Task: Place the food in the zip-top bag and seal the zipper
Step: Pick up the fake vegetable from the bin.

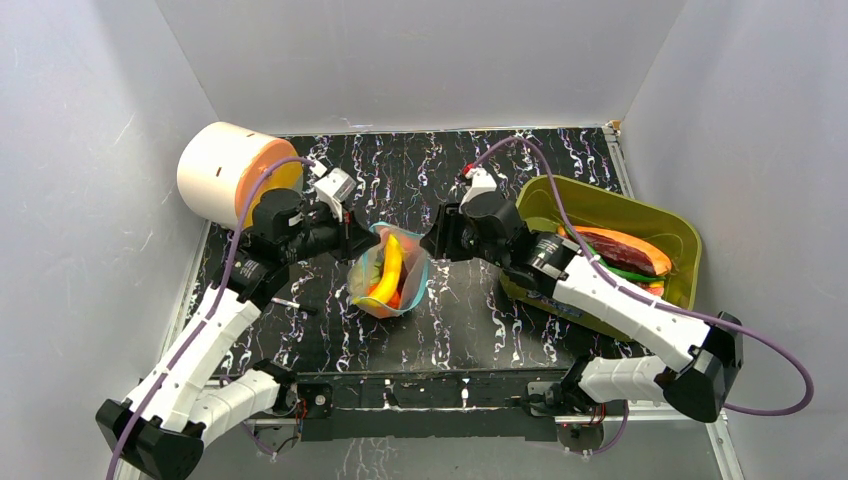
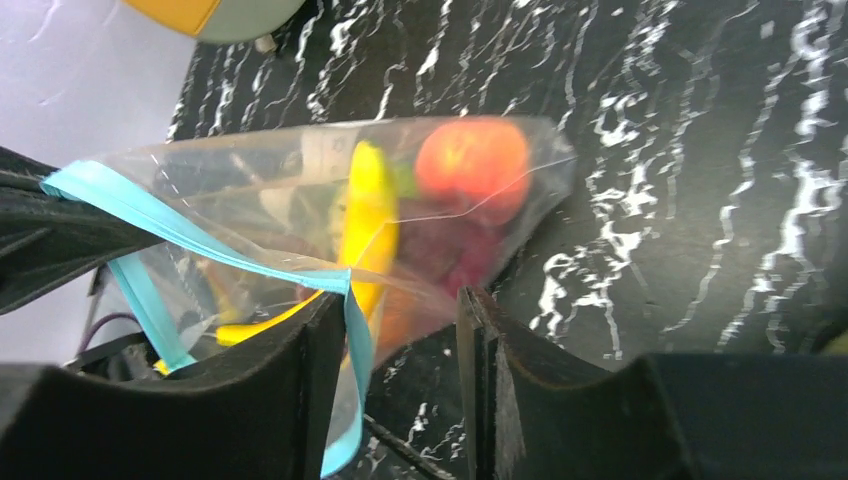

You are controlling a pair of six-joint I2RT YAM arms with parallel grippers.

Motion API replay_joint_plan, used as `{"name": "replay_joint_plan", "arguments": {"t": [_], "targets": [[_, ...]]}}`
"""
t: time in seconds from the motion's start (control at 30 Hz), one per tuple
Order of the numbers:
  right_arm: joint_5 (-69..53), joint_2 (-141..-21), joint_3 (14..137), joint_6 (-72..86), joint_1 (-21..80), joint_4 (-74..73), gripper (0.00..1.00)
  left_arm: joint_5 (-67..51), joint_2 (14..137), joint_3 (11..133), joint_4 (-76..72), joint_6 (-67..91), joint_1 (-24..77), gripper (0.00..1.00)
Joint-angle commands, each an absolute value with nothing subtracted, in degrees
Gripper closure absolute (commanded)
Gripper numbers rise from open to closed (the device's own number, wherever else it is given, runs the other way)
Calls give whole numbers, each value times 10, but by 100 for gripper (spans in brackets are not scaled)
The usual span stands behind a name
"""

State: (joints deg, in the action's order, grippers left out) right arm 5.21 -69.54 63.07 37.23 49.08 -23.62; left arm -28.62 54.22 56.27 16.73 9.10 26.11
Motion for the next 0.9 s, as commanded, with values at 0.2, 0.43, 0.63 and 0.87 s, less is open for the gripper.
{"name": "replay_joint_plan", "arguments": {"t": [0.2, 0.43, 0.63, 0.87], "targets": [[256, -665, 747, 293, 485, -405, 44, -274, 516, 529, 146, 71, 263, 100], [323, -668, 766, 321, 417, -484, 42, -280, 504, 500, 145, 90, 263, 100], [346, -681, 749, 276, 312, -477, 43, -284, 498, 495, 153, 95, 263, 100], [374, -723, 705, 169, 229, -358, 43, -275, 495, 485, 159, 71, 263, 100]]}}
